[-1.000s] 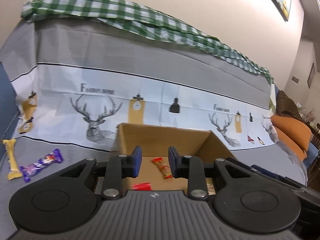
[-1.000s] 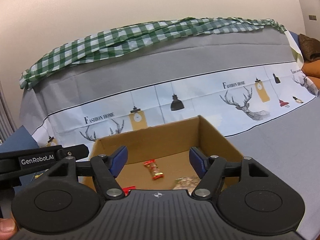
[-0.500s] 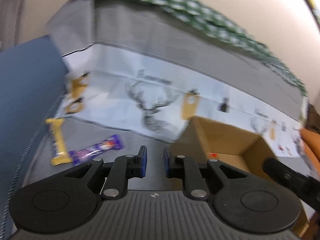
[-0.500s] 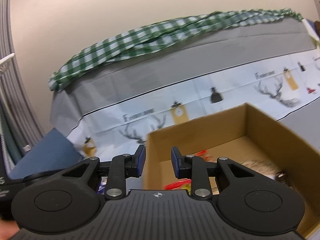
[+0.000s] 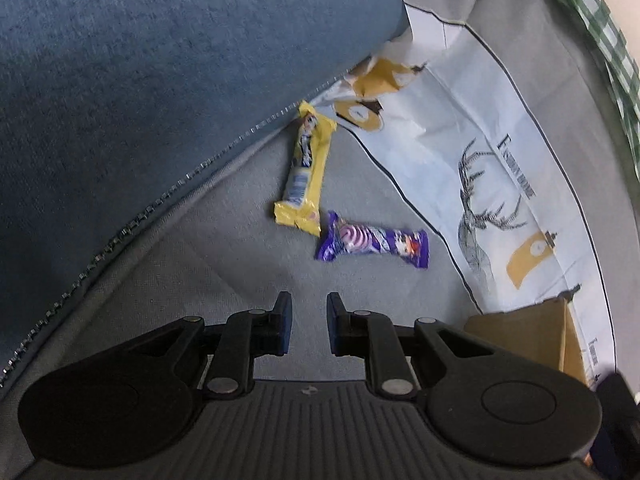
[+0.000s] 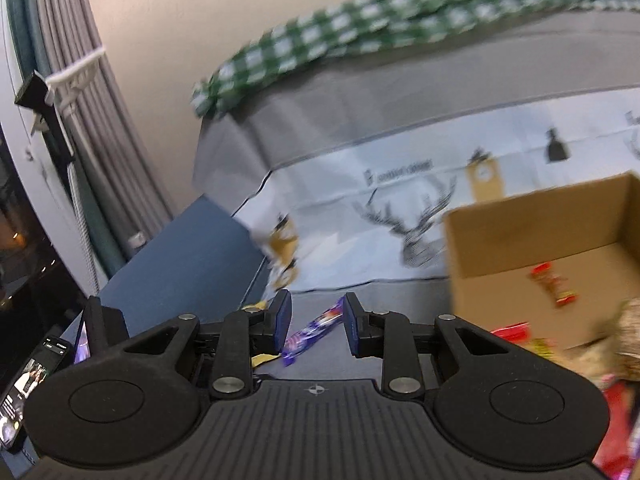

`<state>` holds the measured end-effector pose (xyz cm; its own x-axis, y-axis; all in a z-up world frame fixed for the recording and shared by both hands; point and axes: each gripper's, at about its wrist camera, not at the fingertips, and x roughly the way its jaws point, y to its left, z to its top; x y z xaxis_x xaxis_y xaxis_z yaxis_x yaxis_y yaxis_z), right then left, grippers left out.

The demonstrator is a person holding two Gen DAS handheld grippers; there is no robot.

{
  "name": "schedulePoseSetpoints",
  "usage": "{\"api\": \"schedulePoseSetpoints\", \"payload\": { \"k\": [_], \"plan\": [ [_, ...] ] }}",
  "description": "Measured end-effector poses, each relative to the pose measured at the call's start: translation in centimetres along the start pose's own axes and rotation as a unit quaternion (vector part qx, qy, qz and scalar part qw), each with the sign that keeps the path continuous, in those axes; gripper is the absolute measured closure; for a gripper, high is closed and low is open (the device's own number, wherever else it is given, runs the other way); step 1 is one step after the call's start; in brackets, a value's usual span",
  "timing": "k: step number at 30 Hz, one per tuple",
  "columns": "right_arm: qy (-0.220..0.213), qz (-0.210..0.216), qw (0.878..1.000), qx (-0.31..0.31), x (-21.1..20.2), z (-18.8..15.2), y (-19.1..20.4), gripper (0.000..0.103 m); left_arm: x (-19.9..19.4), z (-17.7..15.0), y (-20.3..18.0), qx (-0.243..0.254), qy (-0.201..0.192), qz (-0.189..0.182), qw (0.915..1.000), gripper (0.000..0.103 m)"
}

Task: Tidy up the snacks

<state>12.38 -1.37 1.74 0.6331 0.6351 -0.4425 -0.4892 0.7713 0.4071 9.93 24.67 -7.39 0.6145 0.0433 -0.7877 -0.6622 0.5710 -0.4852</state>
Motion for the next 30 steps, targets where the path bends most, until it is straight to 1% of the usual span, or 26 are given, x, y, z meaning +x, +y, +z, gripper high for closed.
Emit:
{"api": "schedulePoseSetpoints", "payload": {
  "k": [1, 2, 3, 4, 5, 6, 8, 9, 11, 13, 15, 17, 18, 19, 20, 21, 22, 23, 24, 27, 30],
  "plan": [
    [0.015, -0.002, 1.0, 0.005, 1.4, 0.2, 0.2, 0.072, -0.1, 0.1, 0.2, -0.006, -0.003, 0.001, 1.0, 0.084],
    [0.033, -0.005, 0.999, 0.015, 3.2, 0.5, 0.3, 0.069, -0.2, 0.1, 0.4, -0.014, -0.008, 0.006, 0.9998, 0.084],
    [0.048, -0.008, 0.999, 0.024, 4.9, 0.6, 0.3, 0.053, -0.4, 0.2, 0.7, -0.022, -0.016, 0.019, 0.9994, 0.083],
    [0.06, -0.017, 0.998, 0.029, 6.4, 0.7, 0.3, 0.042, -0.5, 0.2, 0.9, -0.029, -0.022, 0.029, 0.9989, 0.083],
    [0.07, -0.03, 0.996, 0.038, 8.2, 0.8, 0.2, 0.027, -0.5, 0.3, 1.0, -0.035, -0.027, 0.034, 0.9984, 0.083],
    [0.077, -0.037, 0.995, 0.045, 9.6, 0.7, 0.0, 0.024, -0.6, 0.4, 1.1, -0.039, -0.032, 0.036, 0.9981, 0.083],
    [0.107, -0.052, 0.991, 0.064, 13.0, 0.6, -0.7, 0.026, -0.9, 0.5, 1.3, -0.042, -0.045, 0.045, 0.9971, 0.081],
    [0.119, -0.059, 0.988, 0.073, 14.4, 0.3, -1.0, 0.026, -1.1, 0.5, 1.4, -0.045, -0.052, 0.049, 0.9964, 0.077],
    [0.14, -0.064, 0.984, 0.087, 17.1, -0.1, -1.4, 0.026, -1.5, 0.8, 1.9, -0.057, -0.064, 0.06, 0.9945, 0.072],
    [0.161, -0.067, 0.981, 0.084, 19.5, -0.5, -1.3, 0.025, -1.7, 1.0, 2.3, -0.064, -0.072, 0.069, 0.9929, 0.07],
    [0.181, -0.068, 0.979, 0.068, 21.4, -1.1, -0.8, 0.025, -1.6, 1.1, 2.2, -0.062, -0.07, 0.071, 0.9931, 0.07],
    [0.187, -0.082, 0.978, 0.043, 22.6, -1.6, 0.0, 0.024, -1.5, 1.2, 2.2, -0.058, -0.069, 0.072, 0.9933, 0.07],
    [0.18, -0.091, 0.979, 0.021, 23.0, -1.8, 0.6, 0.026, -1.4, 1.2, 2.1, -0.058, -0.069, 0.074, 0.9932, 0.07],
    [0.175, -0.101, 0.979, -0.001, 23.2, -1.9, 1.1, 0.03, -1.2, 1.2, 1.9, -0.058, -0.068, 0.074, 0.9933, 0.07],
    [0.168, -0.112, 0.979, -0.022, 23.2, -1.9, 1.6, 0.044, -1.1, 1.2, 1.8, -0.057, -0.067, 0.074, 0.9933, 0.07],
    [0.158, -0.12, 0.979, -0.038, 22.9, -2.0, 1.8, 0.062, -1.0, 1.2, 1.7, -0.056, -0.068, 0.074, 0.9933, 0.07],
    [0.152, -0.118, 0.98, -0.05, 22.5, -2.1, 2.0, 0.07, -1.0, 1.2, 1.6, -0.053, -0.07, 0.075, 0.9933, 0.07],
    [0.148, -0.114, 0.98, -0.064, 22.1, -2.3, 2.0, 0.083, -1.0, 1.2, 1.6, -0.051, -0.071, 0.075, 0.9933, 0.07],
    [0.144, -0.116, 0.98, -0.076, 21.6, -2.4, 2.0, 0.087, -1.0, 1.3, 1.5, -0.05, -0.071, 0.075, 0.9934, 0.07],
    [0.14, -0.117, 0.978, -0.099, 19.5, -2.5, 1.5, 0.088, -0.9, 1.2, 1.5, -0.047, -0.072, 0.074, 0.9936, 0.07],
    [0.137, -0.112, 0.978, -0.109, 16.0, -2.6, 1.2, 0.088, -0.9, 1.2, 1.3, -0.041, -0.074, 0.073, 0.9938, 0.07]
  ]
}}
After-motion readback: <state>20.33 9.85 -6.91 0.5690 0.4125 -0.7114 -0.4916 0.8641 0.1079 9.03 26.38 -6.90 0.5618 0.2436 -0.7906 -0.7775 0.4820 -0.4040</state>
